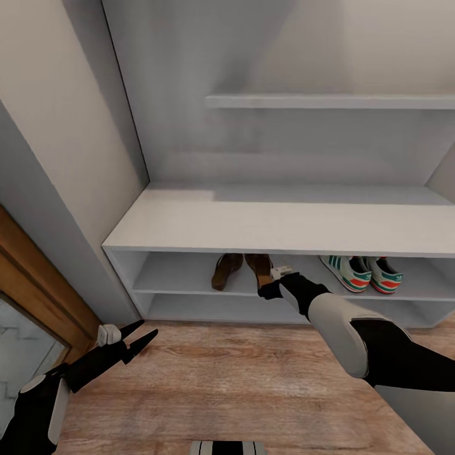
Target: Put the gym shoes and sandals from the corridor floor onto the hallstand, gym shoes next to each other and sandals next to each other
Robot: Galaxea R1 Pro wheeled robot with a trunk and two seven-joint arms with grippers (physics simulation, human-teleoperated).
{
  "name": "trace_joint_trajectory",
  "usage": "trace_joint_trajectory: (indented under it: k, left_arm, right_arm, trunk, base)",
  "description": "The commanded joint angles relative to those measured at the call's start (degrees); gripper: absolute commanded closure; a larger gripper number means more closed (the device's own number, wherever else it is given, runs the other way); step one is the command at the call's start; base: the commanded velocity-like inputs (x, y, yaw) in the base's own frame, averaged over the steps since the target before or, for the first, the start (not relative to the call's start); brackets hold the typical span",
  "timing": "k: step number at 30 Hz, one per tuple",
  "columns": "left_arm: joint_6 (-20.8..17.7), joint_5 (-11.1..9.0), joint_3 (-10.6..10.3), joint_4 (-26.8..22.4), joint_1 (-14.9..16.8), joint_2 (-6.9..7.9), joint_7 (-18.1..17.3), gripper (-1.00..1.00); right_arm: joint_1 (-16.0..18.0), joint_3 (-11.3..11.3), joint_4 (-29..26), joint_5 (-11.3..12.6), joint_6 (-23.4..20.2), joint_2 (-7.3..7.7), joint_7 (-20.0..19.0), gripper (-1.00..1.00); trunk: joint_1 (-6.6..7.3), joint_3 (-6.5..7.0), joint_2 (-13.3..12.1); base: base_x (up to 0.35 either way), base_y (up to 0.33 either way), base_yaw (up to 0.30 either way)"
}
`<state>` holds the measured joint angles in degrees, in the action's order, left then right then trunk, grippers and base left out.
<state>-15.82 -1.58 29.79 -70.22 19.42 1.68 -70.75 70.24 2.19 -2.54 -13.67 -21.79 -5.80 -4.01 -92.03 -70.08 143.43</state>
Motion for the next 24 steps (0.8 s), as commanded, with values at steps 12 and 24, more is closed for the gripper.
trace_joint_trajectory:
  k: [12, 24]
  left_arm:
    - [0.0, 0.0, 0.0, 0.0, 0.0, 0.00, 0.0, -1.00]
    - [0.0, 0.0, 0.0, 0.0, 0.0, -0.01, 0.0, -1.00]
  right_arm:
    - [0.0, 0.0, 0.0, 0.2, 0.0, 0.00, 0.1, 1.00]
    - [0.0, 0.0, 0.0, 0.2, 0.0, 0.00, 0.1, 1.00]
  trunk:
    - [0.00, 0.00, 0.0]
    - [0.00, 0.00, 0.0]
  base:
    - [0.139, 0.000, 0.000]
    - [0.003, 0.000, 0.000]
